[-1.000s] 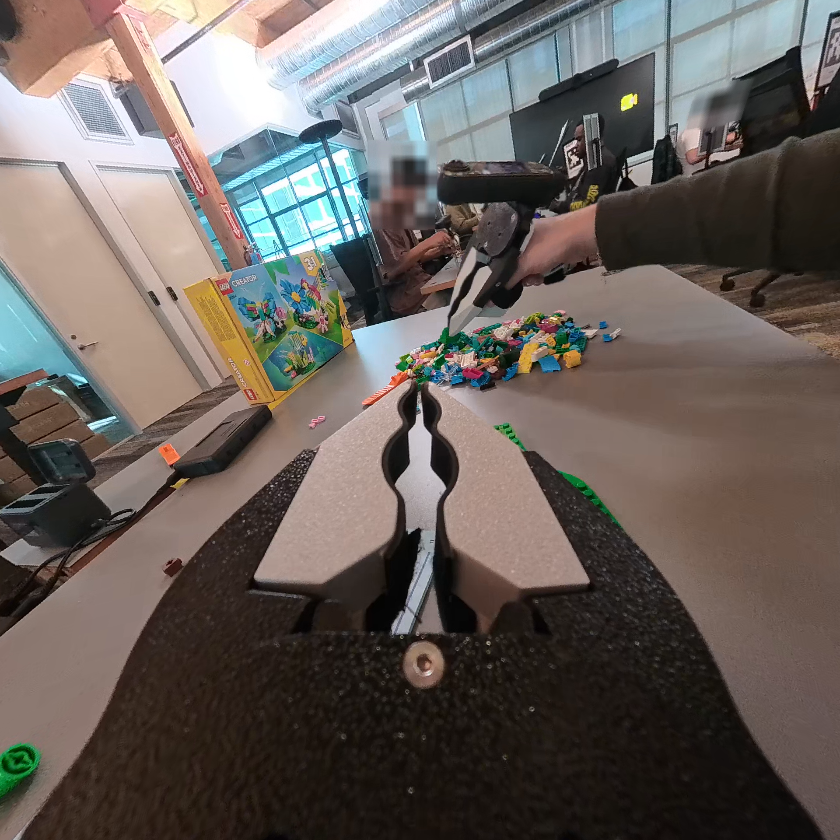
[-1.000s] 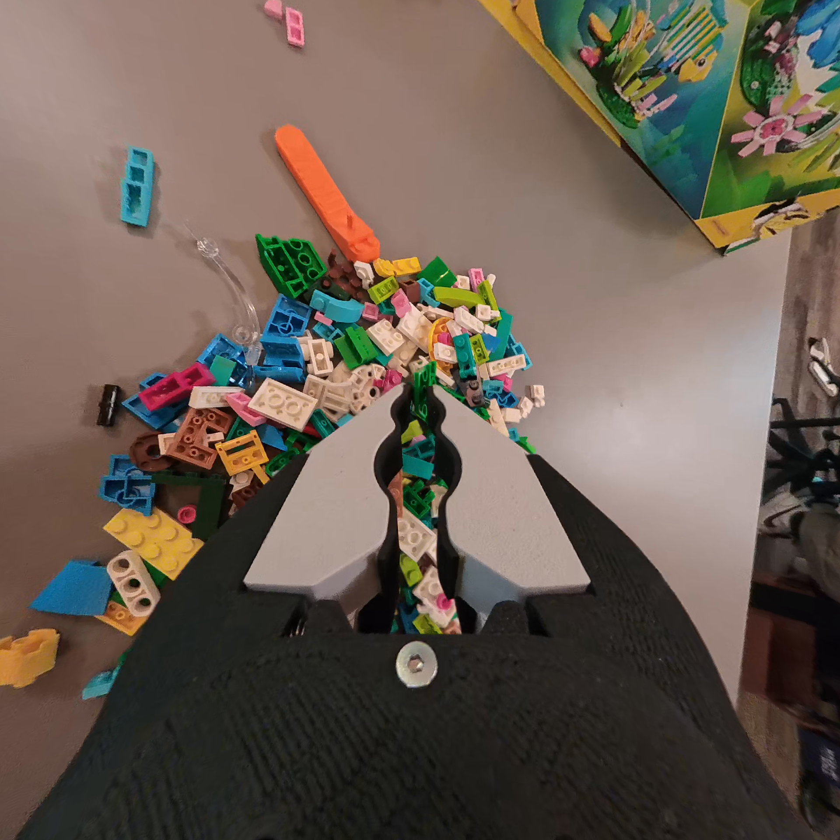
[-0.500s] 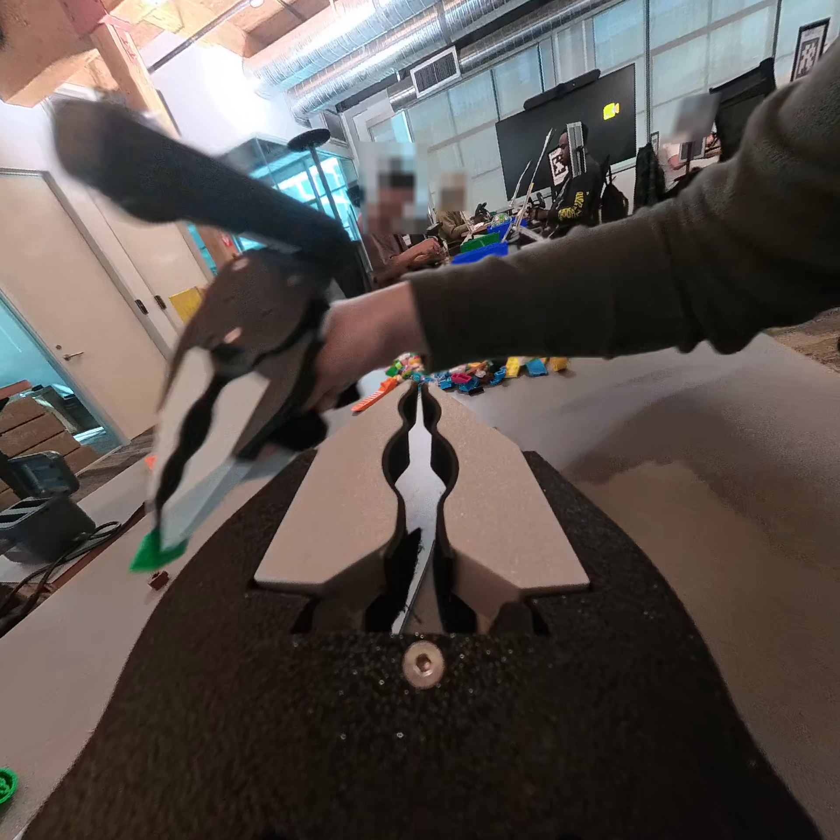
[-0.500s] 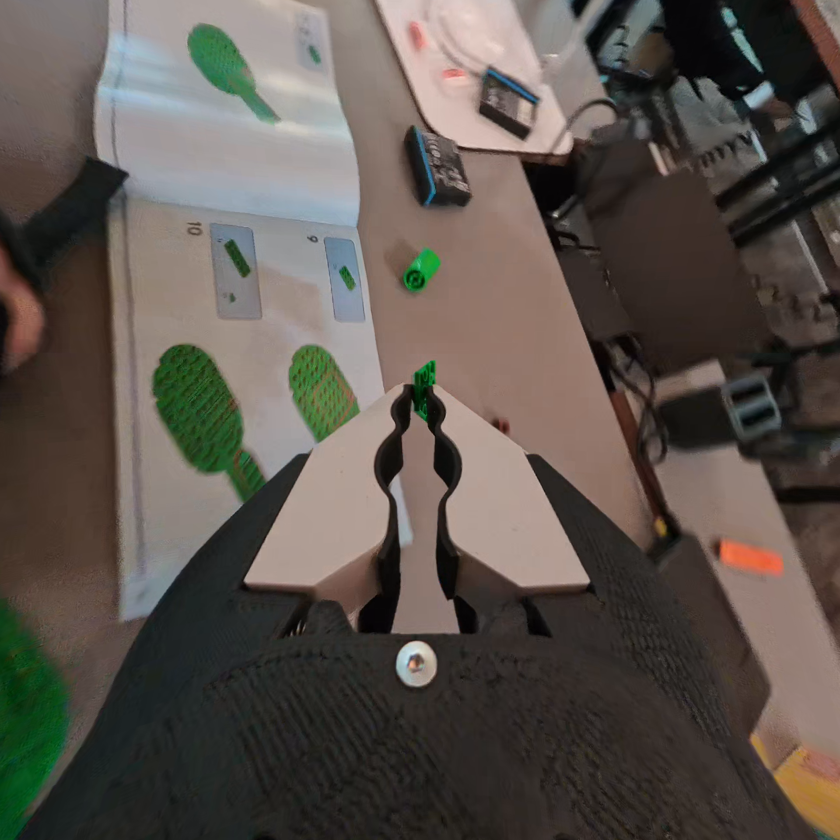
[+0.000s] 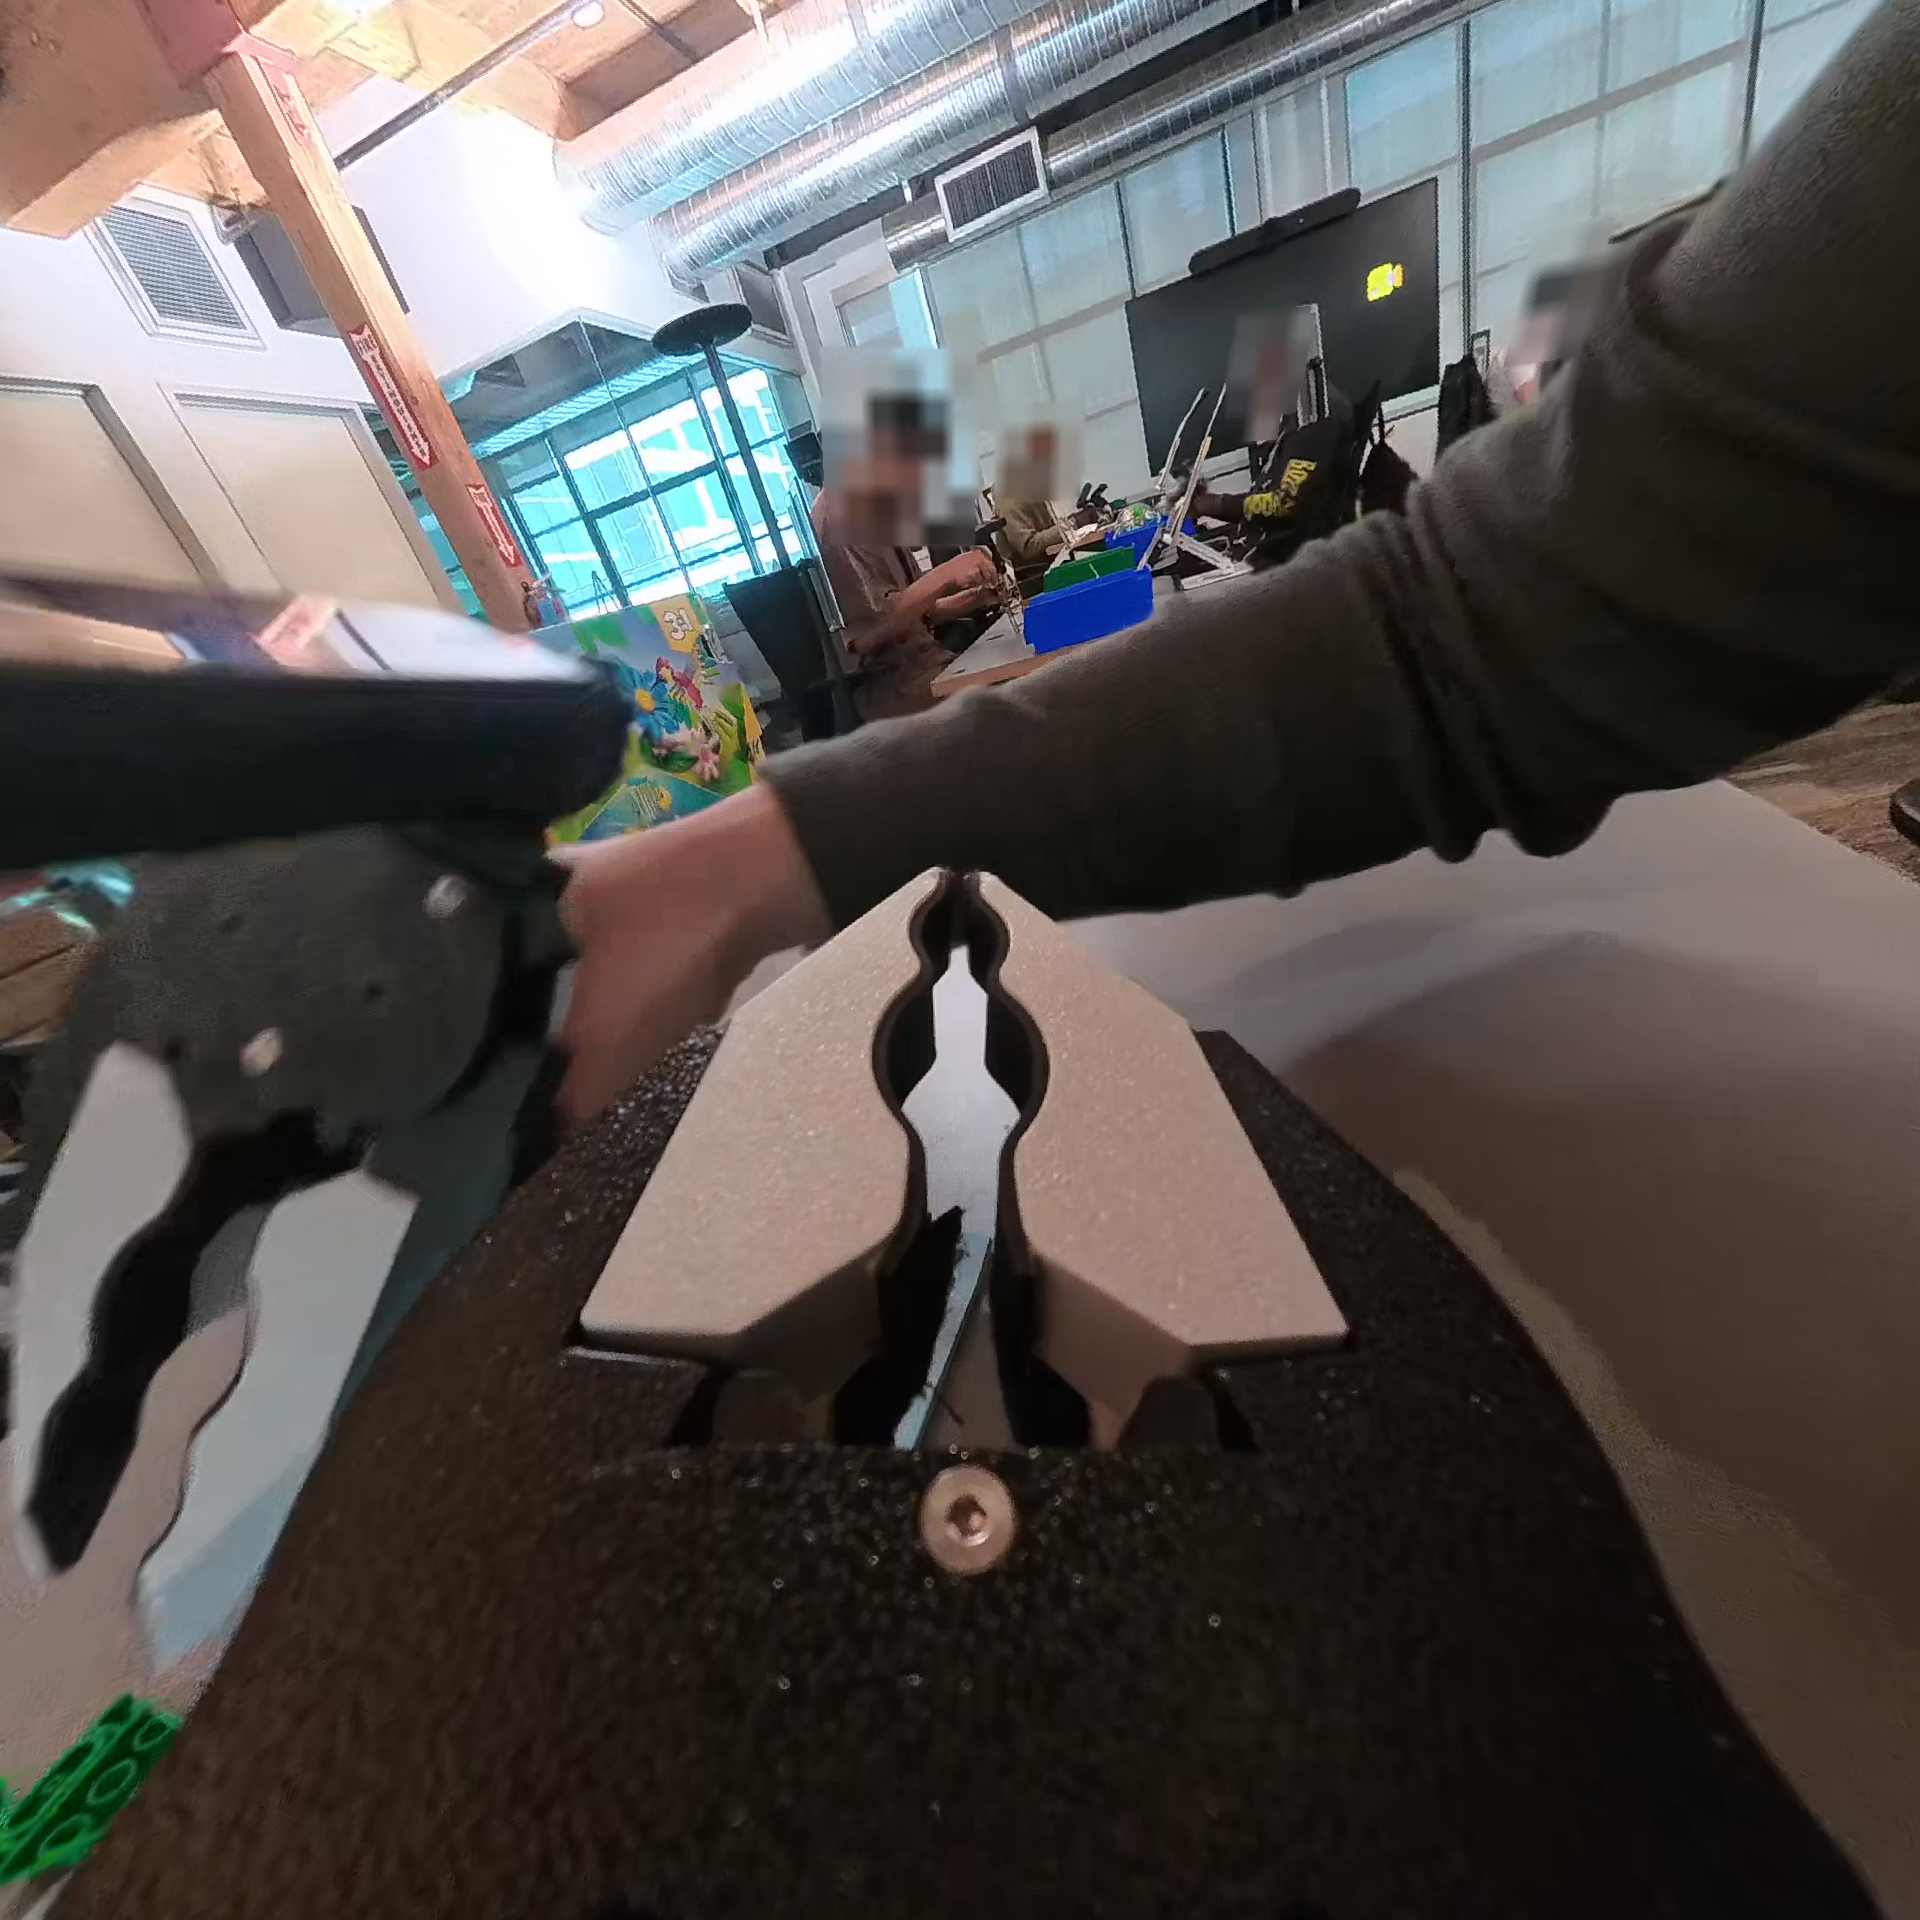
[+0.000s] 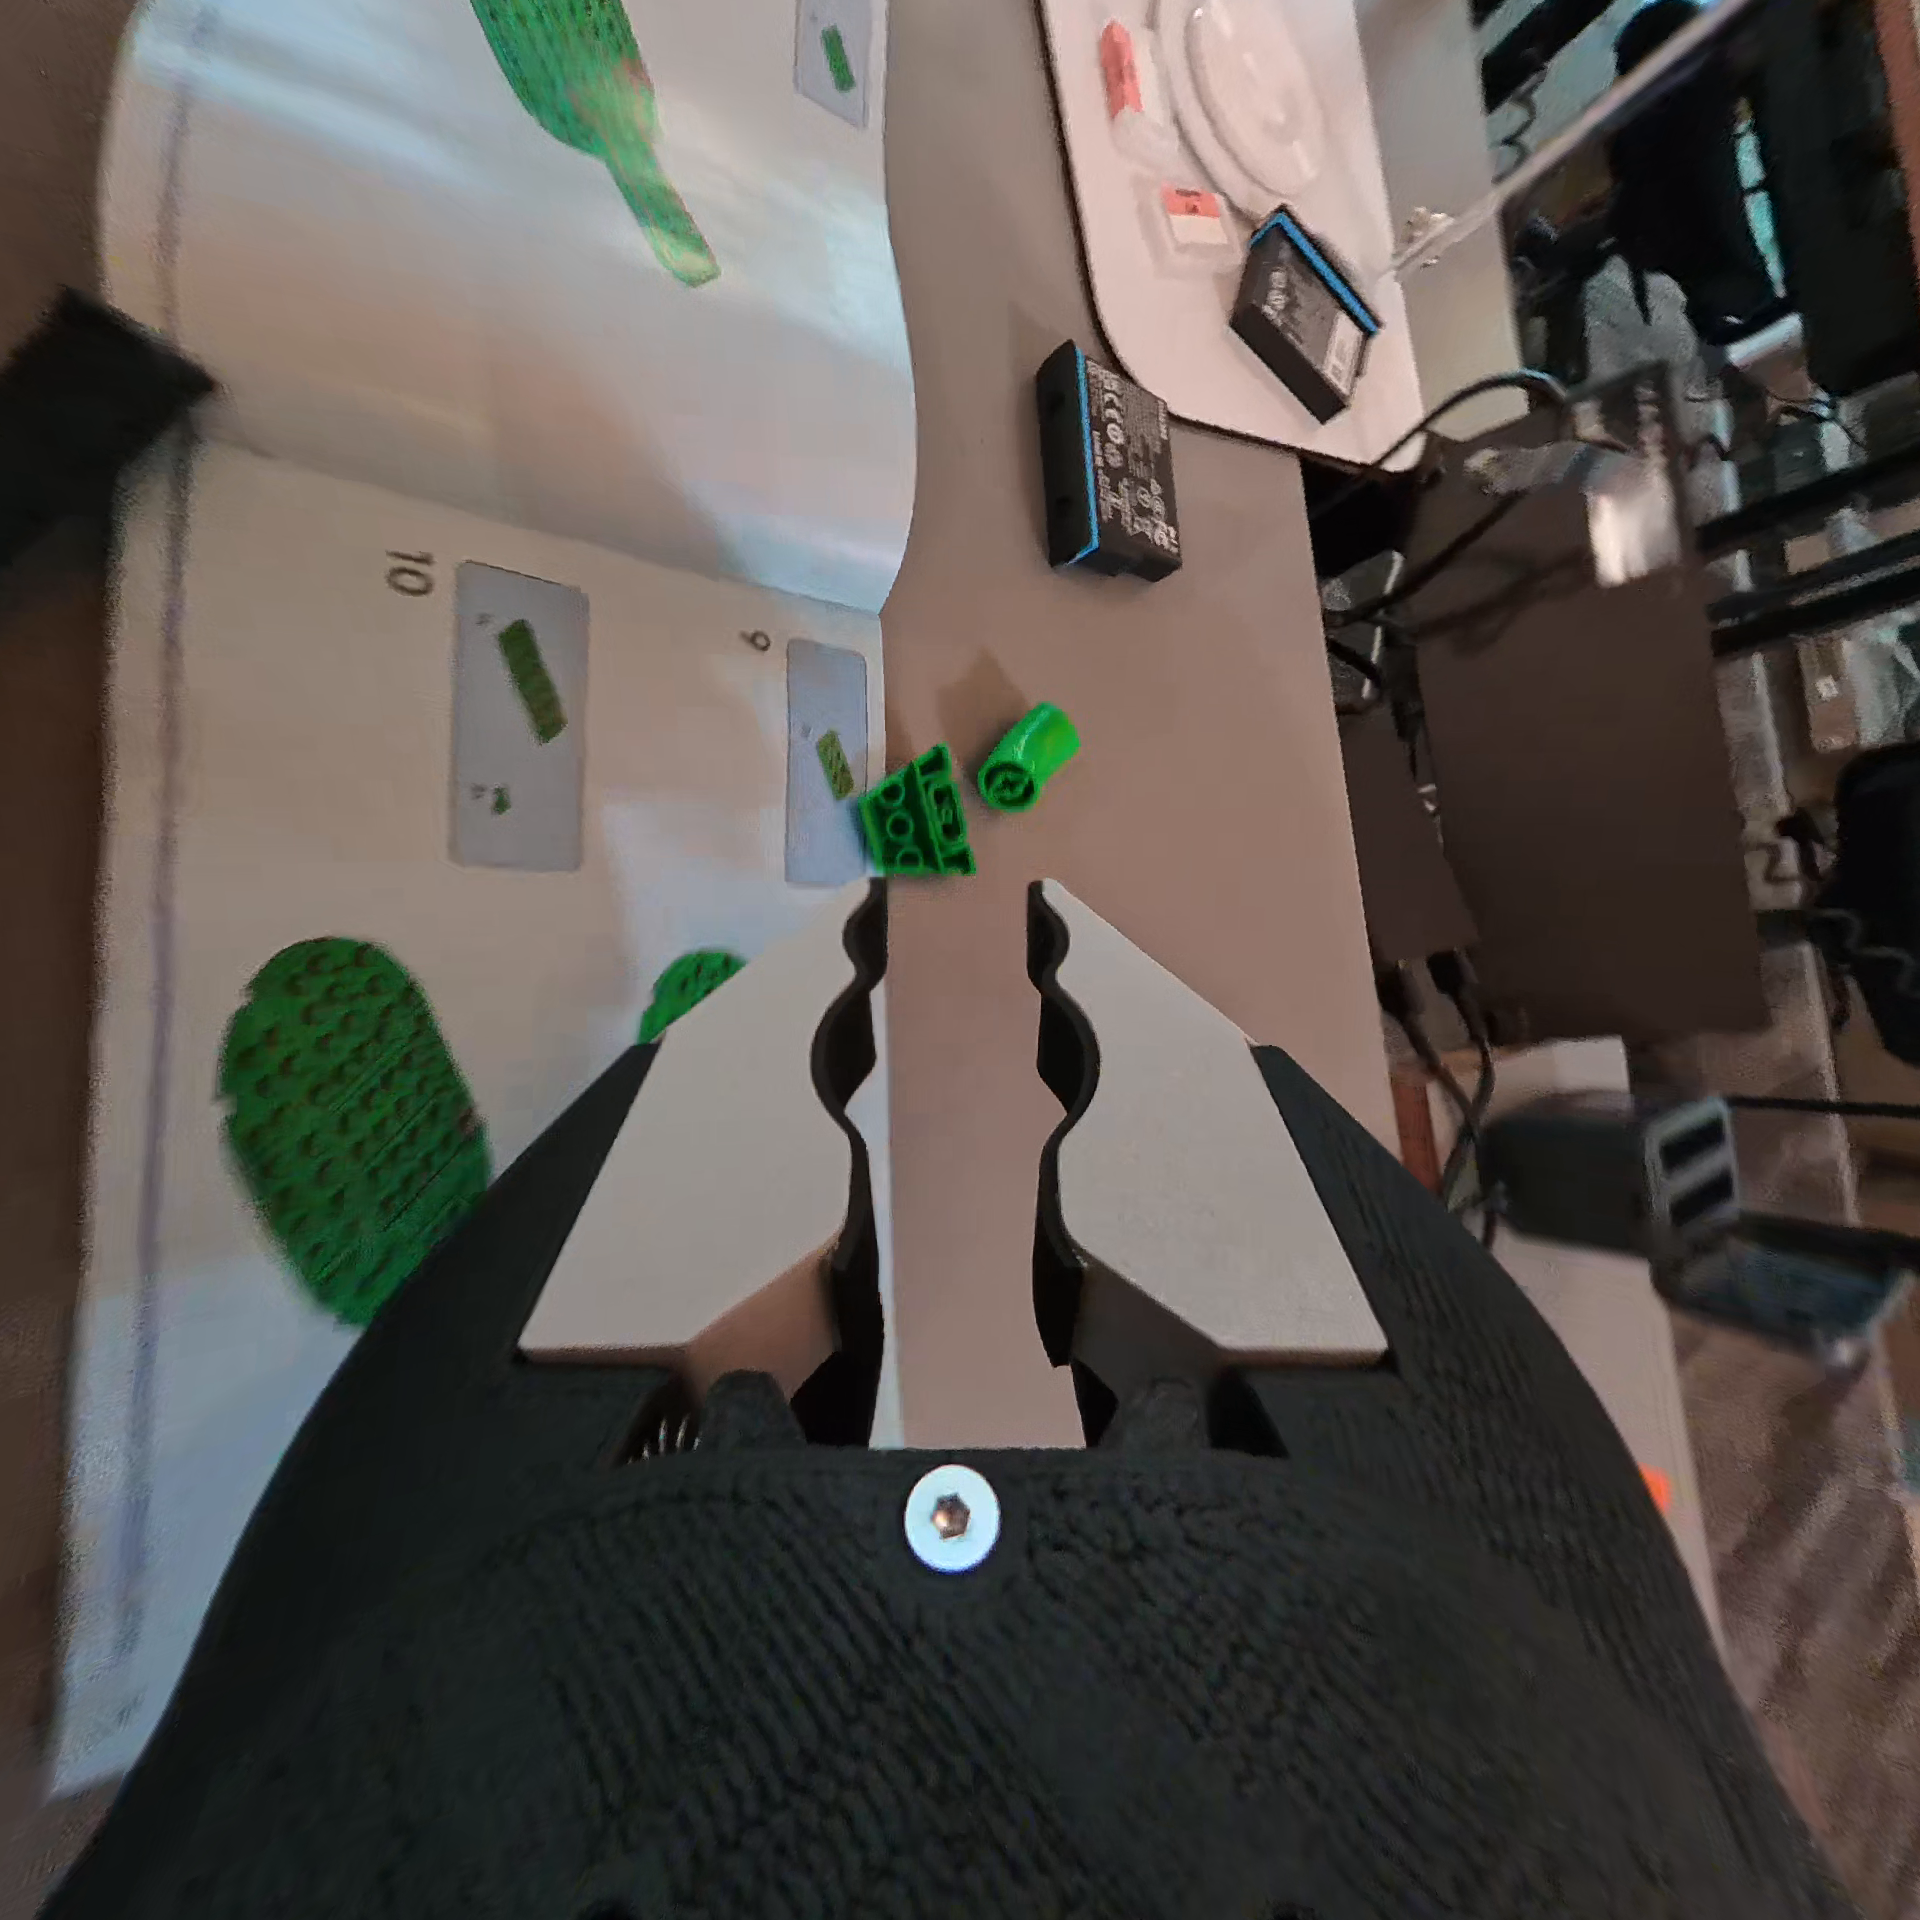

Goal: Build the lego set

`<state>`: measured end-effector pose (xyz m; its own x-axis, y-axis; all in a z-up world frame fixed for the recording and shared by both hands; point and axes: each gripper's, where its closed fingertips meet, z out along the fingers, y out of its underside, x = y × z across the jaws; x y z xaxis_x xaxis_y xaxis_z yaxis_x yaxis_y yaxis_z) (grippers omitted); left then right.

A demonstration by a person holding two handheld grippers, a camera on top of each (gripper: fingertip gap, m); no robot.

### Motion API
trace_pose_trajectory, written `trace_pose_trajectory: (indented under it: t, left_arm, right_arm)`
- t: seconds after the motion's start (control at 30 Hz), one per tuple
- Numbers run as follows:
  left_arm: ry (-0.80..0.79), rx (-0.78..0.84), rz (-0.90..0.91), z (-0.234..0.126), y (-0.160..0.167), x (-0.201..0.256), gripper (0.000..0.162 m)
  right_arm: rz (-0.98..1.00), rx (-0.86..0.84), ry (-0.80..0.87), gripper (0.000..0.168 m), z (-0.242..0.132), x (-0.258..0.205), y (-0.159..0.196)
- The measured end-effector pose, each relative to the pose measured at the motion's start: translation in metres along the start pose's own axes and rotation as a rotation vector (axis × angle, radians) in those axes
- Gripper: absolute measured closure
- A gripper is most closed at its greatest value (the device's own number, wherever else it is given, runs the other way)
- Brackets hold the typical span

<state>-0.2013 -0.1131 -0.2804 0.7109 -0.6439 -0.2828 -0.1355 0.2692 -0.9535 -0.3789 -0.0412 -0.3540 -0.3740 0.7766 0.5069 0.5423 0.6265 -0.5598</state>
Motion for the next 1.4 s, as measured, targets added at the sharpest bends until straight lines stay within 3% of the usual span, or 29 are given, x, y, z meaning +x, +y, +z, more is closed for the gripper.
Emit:
trace_pose_trajectory:
  t: [0.03,0.17,0.4,0.47,0.53,0.7,0.9,1.27,1.4]
  left_arm:
    - [-0.001,0.001,-0.002,0.0,0.0,0.0,0.162]
    - [0.0,-0.002,-0.001,0.0,0.0,0.0,0.162]
    - [-0.002,-0.006,-0.002,0.001,0.001,-0.001,0.162]
    - [-0.002,-0.005,-0.001,0.001,0.001,-0.001,0.162]
    - [-0.002,-0.004,-0.002,0.001,0.001,-0.001,0.162]
    - [-0.002,0.0,-0.005,0.001,0.0,-0.001,0.162]
    - [-0.001,0.001,-0.004,0.001,0.0,-0.001,0.162]
    - [-0.006,-0.006,-0.002,-0.001,0.001,-0.002,0.162]
    - [-0.005,-0.007,-0.004,-0.001,0.001,-0.002,0.162]
  right_arm:
    - [0.039,0.018,0.017,0.143,-0.015,0.0,0.003]
    - [0.268,0.031,0.134,0.143,-0.091,0.008,0.051]
    - [0.792,-0.381,0.505,0.147,-0.265,0.015,0.259]
    - [0.976,-0.468,0.515,0.145,-0.294,-0.005,0.302]
    - [1.09,-0.477,0.5,0.144,-0.305,-0.022,0.324]
    - [1.069,-0.372,0.447,0.144,-0.296,-0.031,0.321]
    - [0.801,-0.19,0.271,0.145,-0.241,-0.025,0.256]
    - [0.708,-0.411,0.055,0.14,-0.202,-0.017,0.28]
    - [0.711,-0.438,0.024,0.149,-0.199,-0.017,0.281]
